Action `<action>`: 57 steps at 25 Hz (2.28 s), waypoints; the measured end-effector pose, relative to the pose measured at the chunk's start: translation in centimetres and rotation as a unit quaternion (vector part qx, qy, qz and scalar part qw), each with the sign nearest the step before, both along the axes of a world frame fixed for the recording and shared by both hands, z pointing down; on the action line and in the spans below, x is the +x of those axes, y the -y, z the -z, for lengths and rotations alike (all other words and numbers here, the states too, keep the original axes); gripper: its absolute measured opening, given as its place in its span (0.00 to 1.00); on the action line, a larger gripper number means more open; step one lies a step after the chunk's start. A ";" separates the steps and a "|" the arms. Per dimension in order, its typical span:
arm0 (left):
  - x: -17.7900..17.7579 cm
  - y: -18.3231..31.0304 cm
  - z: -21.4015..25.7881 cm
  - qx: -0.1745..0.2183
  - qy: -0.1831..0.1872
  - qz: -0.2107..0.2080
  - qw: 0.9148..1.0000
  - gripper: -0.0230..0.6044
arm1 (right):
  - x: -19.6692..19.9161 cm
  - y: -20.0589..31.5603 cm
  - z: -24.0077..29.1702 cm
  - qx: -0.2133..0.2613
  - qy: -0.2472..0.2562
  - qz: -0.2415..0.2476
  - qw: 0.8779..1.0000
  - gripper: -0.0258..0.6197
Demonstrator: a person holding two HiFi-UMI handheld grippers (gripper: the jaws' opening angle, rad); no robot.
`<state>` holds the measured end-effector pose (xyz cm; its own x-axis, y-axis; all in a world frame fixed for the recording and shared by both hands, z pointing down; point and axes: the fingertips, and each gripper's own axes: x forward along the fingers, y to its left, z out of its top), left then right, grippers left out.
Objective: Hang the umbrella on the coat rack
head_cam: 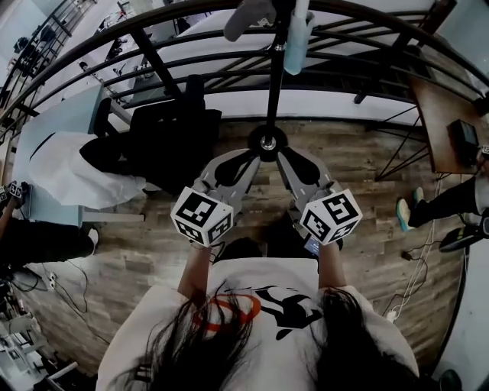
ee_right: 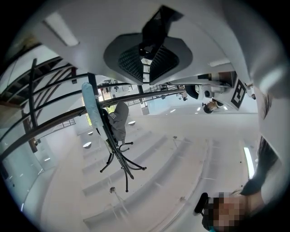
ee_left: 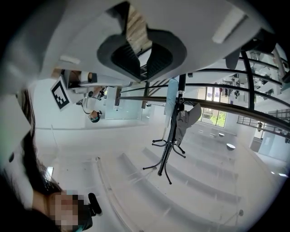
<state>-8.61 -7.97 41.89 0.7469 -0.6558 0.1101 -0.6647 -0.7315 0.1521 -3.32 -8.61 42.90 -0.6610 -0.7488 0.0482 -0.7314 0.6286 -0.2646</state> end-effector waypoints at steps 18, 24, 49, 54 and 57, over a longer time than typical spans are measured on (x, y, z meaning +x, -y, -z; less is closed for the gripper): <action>-5.3 -9.1 -3.2 -0.033 -0.007 -0.026 0.999 0.08 | -5.4 -10.4 -2.7 -0.039 -0.024 -0.028 0.999 0.11; -3.9 -10.9 -1.9 -0.021 -0.011 -0.007 1.000 0.08 | -3.9 -12.5 -2.4 -0.039 -0.035 -0.012 0.999 0.10; 4.2 -22.5 -2.8 -0.021 -0.024 0.017 0.999 0.08 | 4.1 -23.4 -3.2 -0.019 -0.061 0.023 0.998 0.09; 5.5 -23.5 -3.0 -0.019 -0.017 0.010 1.000 0.08 | 5.7 -24.2 -3.2 -0.015 -0.061 0.013 0.998 0.09; 6.3 -24.1 -3.0 -0.017 -0.015 0.008 1.000 0.08 | 6.7 -24.7 -3.1 -0.011 -0.061 0.008 0.998 0.09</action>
